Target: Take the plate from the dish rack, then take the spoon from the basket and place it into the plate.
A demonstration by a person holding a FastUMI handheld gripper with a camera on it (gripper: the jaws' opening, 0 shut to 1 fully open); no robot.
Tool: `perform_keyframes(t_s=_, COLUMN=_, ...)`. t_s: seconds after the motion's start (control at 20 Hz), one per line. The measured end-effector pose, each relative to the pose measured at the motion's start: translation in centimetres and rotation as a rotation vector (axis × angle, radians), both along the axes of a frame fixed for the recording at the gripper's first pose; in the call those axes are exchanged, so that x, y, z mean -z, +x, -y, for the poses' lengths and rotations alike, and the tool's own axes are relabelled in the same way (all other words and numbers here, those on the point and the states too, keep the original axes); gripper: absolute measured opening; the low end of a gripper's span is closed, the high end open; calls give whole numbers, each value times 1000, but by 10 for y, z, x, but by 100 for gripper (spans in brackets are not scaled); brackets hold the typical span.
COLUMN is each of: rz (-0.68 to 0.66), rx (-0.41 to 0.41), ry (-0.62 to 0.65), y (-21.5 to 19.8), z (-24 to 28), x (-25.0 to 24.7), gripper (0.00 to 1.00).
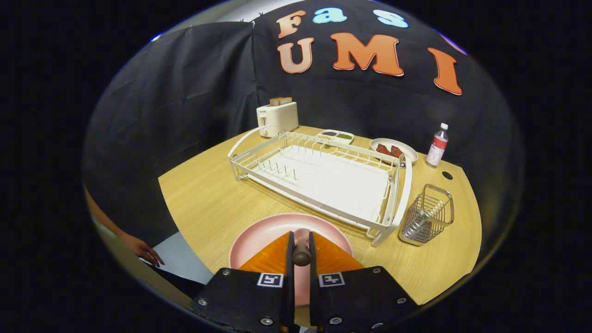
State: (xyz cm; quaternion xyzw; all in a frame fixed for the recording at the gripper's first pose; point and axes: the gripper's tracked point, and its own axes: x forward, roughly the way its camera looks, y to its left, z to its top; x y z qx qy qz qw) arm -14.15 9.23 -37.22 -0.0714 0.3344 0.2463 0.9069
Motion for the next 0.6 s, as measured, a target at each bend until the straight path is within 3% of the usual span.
perform_keyframes(t_s=0.15, rz=-26, rx=25, ry=-23, y=-1, z=9, x=13, gripper=13)
perform_keyframes(t_s=0.25, rz=-32, rx=39, ry=-54, y=-1, z=15, x=16, gripper=19)
perform_keyframes(t_s=0.35, rz=-12, rx=51, ry=-69, y=5, z=19, x=10, gripper=29)
perform_keyframes(t_s=0.4, rz=-4, rx=56, ry=-74, y=5, z=21, x=7, gripper=42)
perform_keyframes(t_s=0.6, rz=56, rx=98, ry=-57, y=23, z=26, x=-23, gripper=60)
